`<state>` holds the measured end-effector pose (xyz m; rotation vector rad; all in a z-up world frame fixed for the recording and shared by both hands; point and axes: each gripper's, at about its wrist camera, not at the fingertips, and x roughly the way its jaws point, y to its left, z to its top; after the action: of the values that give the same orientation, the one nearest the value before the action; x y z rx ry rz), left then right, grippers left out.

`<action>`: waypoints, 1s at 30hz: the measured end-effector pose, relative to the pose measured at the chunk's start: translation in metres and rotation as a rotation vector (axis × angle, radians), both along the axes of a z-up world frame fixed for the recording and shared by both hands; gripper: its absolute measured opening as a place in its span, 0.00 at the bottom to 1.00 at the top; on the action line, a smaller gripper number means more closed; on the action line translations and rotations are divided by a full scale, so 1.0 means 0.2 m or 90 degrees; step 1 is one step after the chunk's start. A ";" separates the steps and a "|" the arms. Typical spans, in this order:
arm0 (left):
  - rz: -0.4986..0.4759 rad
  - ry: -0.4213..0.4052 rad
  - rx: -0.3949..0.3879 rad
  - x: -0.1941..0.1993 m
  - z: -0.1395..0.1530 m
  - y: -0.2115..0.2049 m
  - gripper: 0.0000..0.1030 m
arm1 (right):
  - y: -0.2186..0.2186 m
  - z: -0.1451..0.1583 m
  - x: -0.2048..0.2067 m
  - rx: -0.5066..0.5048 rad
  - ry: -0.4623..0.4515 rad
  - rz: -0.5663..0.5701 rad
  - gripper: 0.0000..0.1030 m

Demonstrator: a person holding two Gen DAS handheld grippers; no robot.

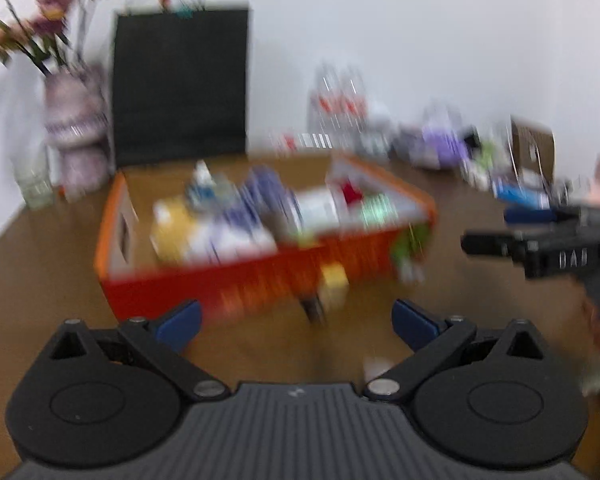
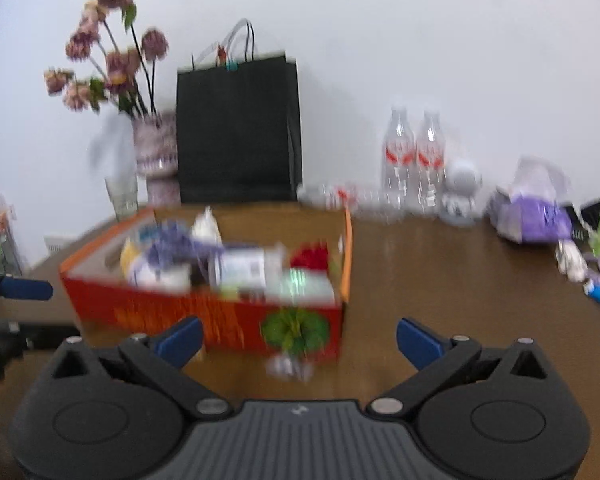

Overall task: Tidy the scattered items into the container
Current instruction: 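Grasp another small clear packet with the left gripper, then grasp the small yellow block with the right gripper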

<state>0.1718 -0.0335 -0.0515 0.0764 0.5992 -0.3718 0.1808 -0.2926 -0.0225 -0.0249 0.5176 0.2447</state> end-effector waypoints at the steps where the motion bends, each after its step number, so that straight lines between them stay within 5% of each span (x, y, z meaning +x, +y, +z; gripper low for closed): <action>1: -0.007 0.013 0.006 -0.01 -0.03 -0.02 1.00 | 0.00 -0.03 -0.02 -0.006 0.013 -0.002 1.00; 5: -0.026 0.036 0.042 -0.05 -0.12 -0.13 0.94 | 0.04 -0.13 -0.07 -0.032 0.033 0.003 0.97; 9: -0.034 0.042 0.073 -0.05 -0.16 -0.21 0.71 | 0.08 -0.13 -0.10 -0.042 0.030 0.020 0.96; 11: -0.044 0.055 0.075 -0.04 -0.19 -0.23 0.58 | 0.09 -0.13 -0.10 -0.039 0.032 0.021 0.96; 13: -0.051 0.066 0.076 -0.03 -0.21 -0.25 0.30 | 0.09 -0.13 -0.09 -0.027 0.039 0.025 0.93; 15: -0.051 0.071 0.066 -0.03 -0.20 -0.24 0.19 | 0.10 -0.14 -0.07 -0.013 0.047 0.035 0.91; 30: 0.078 0.046 -0.040 0.07 -0.18 0.17 0.19 | 0.50 -0.18 0.24 0.006 0.090 0.056 0.59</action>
<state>0.1848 0.0005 -0.0866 -0.0347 0.6603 -0.2745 0.2280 -0.1935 -0.0590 -0.0220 0.6572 0.3367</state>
